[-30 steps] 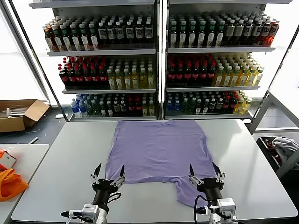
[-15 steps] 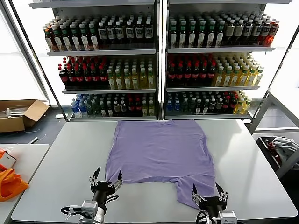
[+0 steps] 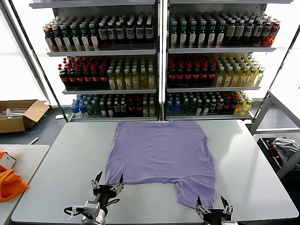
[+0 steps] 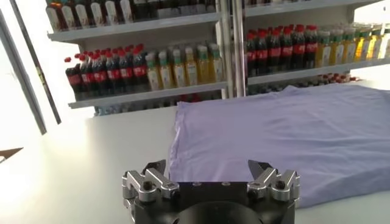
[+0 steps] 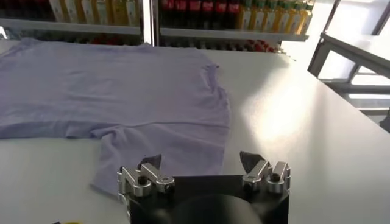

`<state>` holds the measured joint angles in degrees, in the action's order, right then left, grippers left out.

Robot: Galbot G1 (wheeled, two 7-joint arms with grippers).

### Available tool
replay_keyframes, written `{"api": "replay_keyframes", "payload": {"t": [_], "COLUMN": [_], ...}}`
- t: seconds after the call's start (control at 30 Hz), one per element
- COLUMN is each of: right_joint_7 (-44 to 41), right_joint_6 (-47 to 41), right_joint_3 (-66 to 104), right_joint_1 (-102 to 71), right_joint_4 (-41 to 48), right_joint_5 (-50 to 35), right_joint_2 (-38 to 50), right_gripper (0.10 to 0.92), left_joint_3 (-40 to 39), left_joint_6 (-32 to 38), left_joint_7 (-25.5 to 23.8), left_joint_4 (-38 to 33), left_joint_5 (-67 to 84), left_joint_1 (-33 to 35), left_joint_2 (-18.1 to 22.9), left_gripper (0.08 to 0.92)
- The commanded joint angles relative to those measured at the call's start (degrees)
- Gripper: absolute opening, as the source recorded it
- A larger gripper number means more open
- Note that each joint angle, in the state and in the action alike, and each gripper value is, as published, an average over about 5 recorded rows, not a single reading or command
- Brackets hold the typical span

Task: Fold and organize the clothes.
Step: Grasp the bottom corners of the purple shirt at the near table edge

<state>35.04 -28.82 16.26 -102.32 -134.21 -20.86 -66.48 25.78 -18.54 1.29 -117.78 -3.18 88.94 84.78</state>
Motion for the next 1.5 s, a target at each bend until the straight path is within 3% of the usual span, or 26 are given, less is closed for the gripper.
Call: {"api": "replay_keyframes", "payload": {"t": [0.03,0.7,1.1,1.5], "right_joint_7": [0.84,0.34,0.24,-1.04], "right_joint_6": [-0.20,0.46,0.94,2.82], "right_joint_3": [-0.20,-0.80,-1.82,-3.00], "right_joint_1": [-1.00,0.56,0.25,0.31], "right_joint_4": [0.40,2.58,4.23,5.54], "right_joint_5": [-0.35,1.17,1.41,2.07], "right_joint_2": [-0.40,-1.80,-1.53,-1.70], "right_gripper": [0.823,0.823,0.793,0.456], "left_joint_3": [0.19,1.15,1.02,0.78], "left_joint_6": [-0.23,-1.57,-5.21,-5.47], "left_joint_7": [-0.06,0.46,0.54,0.08], "left_joint_4": [2.01,4.31,2.77,1.57], "left_joint_5": [0.71,5.64,7.57,6.93], "left_joint_1": [-0.56,-1.17,-0.43,0.38], "left_joint_2": [-0.43,-1.35,-1.70,-1.85], "left_gripper": [0.823,0.805,0.487,0.144]}}
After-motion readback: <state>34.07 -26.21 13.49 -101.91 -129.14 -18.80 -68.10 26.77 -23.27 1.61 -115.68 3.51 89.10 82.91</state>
